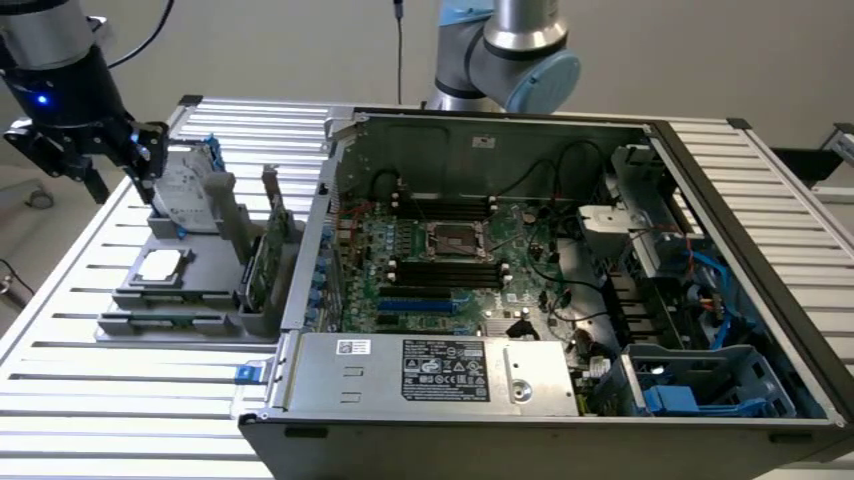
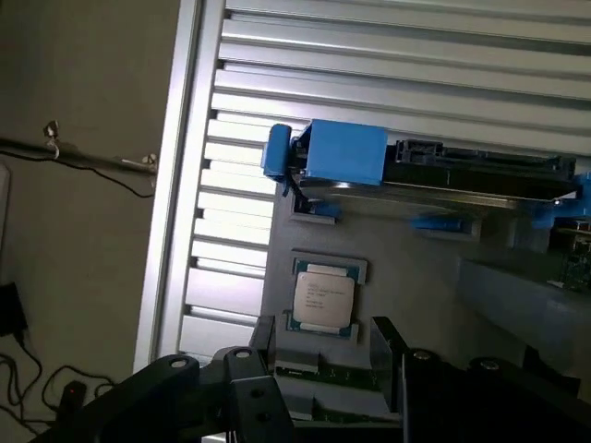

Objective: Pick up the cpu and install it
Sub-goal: 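Pick up the cpu and move it towards the insertion slot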

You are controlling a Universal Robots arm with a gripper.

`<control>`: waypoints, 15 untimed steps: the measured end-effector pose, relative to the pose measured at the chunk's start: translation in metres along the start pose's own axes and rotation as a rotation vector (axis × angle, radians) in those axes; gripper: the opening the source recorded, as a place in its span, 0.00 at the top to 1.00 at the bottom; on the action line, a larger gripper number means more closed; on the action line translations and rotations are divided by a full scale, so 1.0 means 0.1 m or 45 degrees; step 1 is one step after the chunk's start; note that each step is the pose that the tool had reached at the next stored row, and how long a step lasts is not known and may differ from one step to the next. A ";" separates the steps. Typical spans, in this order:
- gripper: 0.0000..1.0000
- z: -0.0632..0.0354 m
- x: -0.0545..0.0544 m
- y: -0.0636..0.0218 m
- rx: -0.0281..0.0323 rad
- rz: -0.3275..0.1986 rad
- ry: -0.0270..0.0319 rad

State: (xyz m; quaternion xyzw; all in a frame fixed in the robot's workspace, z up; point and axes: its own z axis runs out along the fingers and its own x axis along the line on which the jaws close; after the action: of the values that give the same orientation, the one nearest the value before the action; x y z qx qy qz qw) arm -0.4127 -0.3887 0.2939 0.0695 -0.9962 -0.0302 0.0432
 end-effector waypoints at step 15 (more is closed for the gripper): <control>0.44 0.249 0.00 -0.143 0.0110 -0.013 -0.0039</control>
State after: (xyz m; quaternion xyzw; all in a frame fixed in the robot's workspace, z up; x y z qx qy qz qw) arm -0.4129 -0.4015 0.2682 0.0747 -0.9960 -0.0262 0.0412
